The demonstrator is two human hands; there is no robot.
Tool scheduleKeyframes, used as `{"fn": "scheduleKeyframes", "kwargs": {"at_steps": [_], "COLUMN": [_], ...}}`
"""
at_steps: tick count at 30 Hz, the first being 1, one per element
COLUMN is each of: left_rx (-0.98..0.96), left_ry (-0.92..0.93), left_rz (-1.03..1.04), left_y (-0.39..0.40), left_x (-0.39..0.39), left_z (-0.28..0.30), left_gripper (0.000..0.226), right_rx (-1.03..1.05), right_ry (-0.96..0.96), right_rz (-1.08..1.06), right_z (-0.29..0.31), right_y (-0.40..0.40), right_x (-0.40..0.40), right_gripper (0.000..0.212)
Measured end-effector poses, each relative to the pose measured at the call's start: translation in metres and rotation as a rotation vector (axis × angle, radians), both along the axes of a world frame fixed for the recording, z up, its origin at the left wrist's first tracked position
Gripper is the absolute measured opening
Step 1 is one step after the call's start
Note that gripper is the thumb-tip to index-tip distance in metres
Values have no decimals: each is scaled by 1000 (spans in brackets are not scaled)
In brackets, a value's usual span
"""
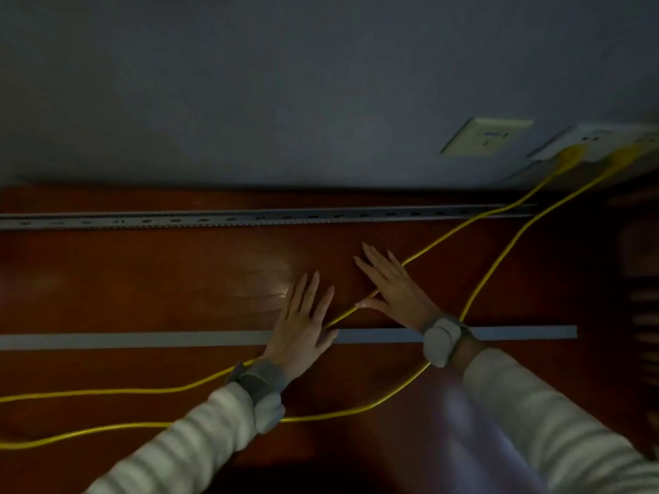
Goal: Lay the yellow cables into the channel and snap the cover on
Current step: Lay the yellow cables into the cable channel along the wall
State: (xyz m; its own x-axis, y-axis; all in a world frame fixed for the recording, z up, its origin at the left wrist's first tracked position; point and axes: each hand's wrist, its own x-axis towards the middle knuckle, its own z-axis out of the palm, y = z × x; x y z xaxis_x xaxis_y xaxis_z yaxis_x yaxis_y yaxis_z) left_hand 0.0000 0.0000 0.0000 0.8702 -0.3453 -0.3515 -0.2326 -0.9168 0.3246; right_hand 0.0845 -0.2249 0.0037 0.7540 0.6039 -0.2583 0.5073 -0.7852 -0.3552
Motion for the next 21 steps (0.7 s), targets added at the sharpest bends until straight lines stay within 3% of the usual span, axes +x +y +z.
{"fn": "scheduleKeyframes", "kwargs": {"at_steps": [4, 10, 15, 18, 21], "left_rx": [-35, -84, -163, -223, -326], "left_ry": [-82, -237, -301, -254, -391], "left_rz": [-7, -6, 124, 378, 485], "left_y": [-1, 3, 11, 33, 81], "left_x": [-2, 10, 21, 38, 62], "left_z": [0, -5, 3, 15, 27], "left_gripper": [58, 10, 16, 13, 14], "right_rx": [92, 210, 210, 347, 496], "right_ry": [92, -78, -120, -142, -176], "right_rz": [-15, -148, -161, -309, -436], "right_z": [-3, 0, 13, 28, 42], "right_y": [-13, -15, -2, 9, 14], "right_x": [0, 8, 20, 38, 65], "right_gripper": [82, 16, 11, 8, 6]}}
